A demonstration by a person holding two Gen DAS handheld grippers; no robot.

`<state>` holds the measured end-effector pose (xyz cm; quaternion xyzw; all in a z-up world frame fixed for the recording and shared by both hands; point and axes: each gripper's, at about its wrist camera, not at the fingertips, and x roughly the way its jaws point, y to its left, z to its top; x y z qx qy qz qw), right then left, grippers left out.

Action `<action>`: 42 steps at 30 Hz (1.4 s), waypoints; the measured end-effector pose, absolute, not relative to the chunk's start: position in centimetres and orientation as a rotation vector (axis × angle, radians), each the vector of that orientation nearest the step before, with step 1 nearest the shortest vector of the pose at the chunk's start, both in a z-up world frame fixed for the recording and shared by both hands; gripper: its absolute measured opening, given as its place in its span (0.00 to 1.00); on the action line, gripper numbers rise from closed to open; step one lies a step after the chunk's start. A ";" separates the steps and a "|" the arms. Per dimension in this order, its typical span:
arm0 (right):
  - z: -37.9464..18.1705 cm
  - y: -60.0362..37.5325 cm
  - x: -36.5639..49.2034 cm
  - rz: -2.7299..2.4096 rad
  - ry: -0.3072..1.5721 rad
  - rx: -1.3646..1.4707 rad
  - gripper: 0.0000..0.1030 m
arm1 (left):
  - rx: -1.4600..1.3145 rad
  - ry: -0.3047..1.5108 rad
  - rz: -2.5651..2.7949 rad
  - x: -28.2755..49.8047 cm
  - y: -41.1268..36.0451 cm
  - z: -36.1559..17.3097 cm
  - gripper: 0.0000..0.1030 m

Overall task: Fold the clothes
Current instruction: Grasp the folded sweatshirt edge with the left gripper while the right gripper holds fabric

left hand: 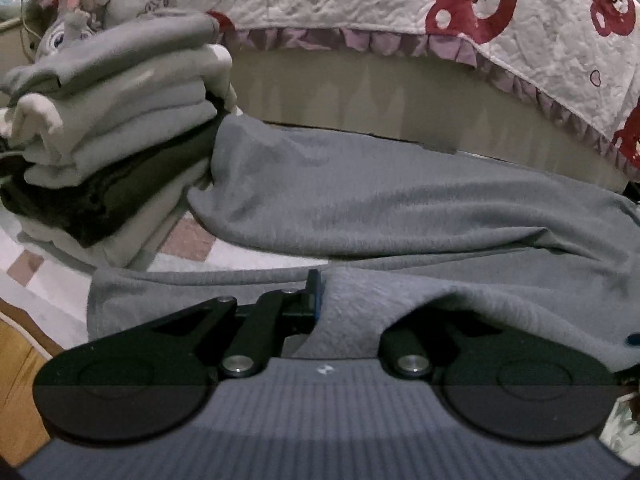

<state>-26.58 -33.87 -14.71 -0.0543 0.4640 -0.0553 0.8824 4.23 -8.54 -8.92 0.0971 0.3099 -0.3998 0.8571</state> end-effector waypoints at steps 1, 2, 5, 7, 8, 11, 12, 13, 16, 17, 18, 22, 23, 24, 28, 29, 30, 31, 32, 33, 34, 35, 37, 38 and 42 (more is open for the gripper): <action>-14.9 -34.4 -27.4 -0.177 0.969 -0.159 0.41 | 0.181 0.656 -0.837 4.4 -8.3 -8.8 0.06; -15.0 -34.9 -28.2 -0.240 0.969 -0.202 0.41 | 0.162 0.664 -0.841 4.5 -8.0 -8.8 0.06; -15.2 -38.4 -30.4 -0.455 0.964 -0.202 0.39 | 0.127 0.660 -0.840 4.9 -7.5 -8.4 0.06; -15.6 -41.0 -31.3 -0.561 0.977 -0.187 0.39 | 0.124 0.646 -0.837 4.9 -7.3 -8.2 0.06; -15.7 -42.3 -31.8 -0.614 0.984 -0.179 0.39 | 0.120 0.642 -0.837 4.9 -7.2 -8.1 0.06; -16.3 -46.1 -33.3 -0.772 1.001 -0.154 0.39 | 0.111 0.644 -0.839 5.1 -7.1 -8.1 0.06; -16.7 -47.3 -33.7 -0.840 1.007 -0.149 0.39 | 0.111 0.641 -0.842 5.1 -7.0 -8.2 0.06; -17.1 -48.3 -34.4 -0.889 1.003 -0.138 0.40 | 0.113 0.639 -0.843 5.1 -7.0 -8.3 0.06; -17.6 -50.7 -36.0 -1.002 0.933 -0.054 0.25 | 0.117 0.647 -0.850 5.3 -7.0 -8.9 0.06; -17.4 -51.1 -36.4 -1.032 0.877 0.001 0.13 | 0.118 0.654 -0.849 5.4 -7.1 -9.1 0.06; -17.1 -51.5 -36.8 -1.062 0.819 0.058 0.05 | 0.119 0.671 -0.849 5.4 -7.1 -9.3 0.06; -13.5 -51.2 -37.7 -1.175 0.602 0.129 0.02 | 0.145 0.665 -0.858 4.0 -7.0 -7.9 0.05; -12.2 -51.0 -37.9 -1.190 0.565 0.117 0.02 | 0.147 0.664 -0.858 3.7 -6.8 -7.2 0.05; -10.7 -50.7 -38.2 -1.198 0.537 0.105 0.01 | 0.148 0.664 -0.859 3.3 -6.5 -6.5 0.05; -6.2 -48.1 -40.4 -1.230 0.465 0.074 0.01 | 0.094 0.693 -0.880 2.4 -4.8 -3.3 0.05; -5.9 -47.7 -40.9 -1.244 0.467 0.057 0.01 | 0.096 0.687 -0.889 1.8 -4.4 -2.7 0.05; -5.8 -47.6 -41.5 -1.265 0.470 0.047 0.01 | 0.099 0.681 -0.898 1.3 -4.0 -2.1 0.05; -5.8 -47.7 -42.0 -1.274 0.475 0.062 0.01 | 0.104 0.685 -0.899 0.7 -3.7 -2.0 0.05; -6.0 -47.9 -42.3 -1.280 0.488 0.075 0.01 | 0.108 0.689 -0.900 0.1 -3.4 -1.9 0.05; -6.4 -48.3 -42.3 -1.287 0.489 0.077 0.01 | 0.114 0.694 -0.899 -0.3 -3.3 -2.0 0.05; -6.9 -48.7 -42.3 -1.295 0.490 0.079 0.01 | 0.119 0.701 -0.895 -0.4 -3.5 -2.4 0.05; -7.3 -49.2 -42.2 -1.302 0.491 0.081 0.01 | 0.124 0.707 -0.890 -0.5 -3.7 -2.8 0.05; -7.7 -49.5 -41.4 -1.313 0.485 0.070 0.01 | 0.121 0.749 -0.876 0.5 -4.6 -3.5 0.05; -7.9 -49.9 -40.6 -1.310 0.480 0.055 0.01 | 0.119 0.769 -0.868 1.1 -5.1 -3.8 0.05; -6.5 -51.6 -37.5 -1.264 0.440 0.024 0.03 | 0.263 0.725 -0.868 6.8 -11.4 -3.3 0.05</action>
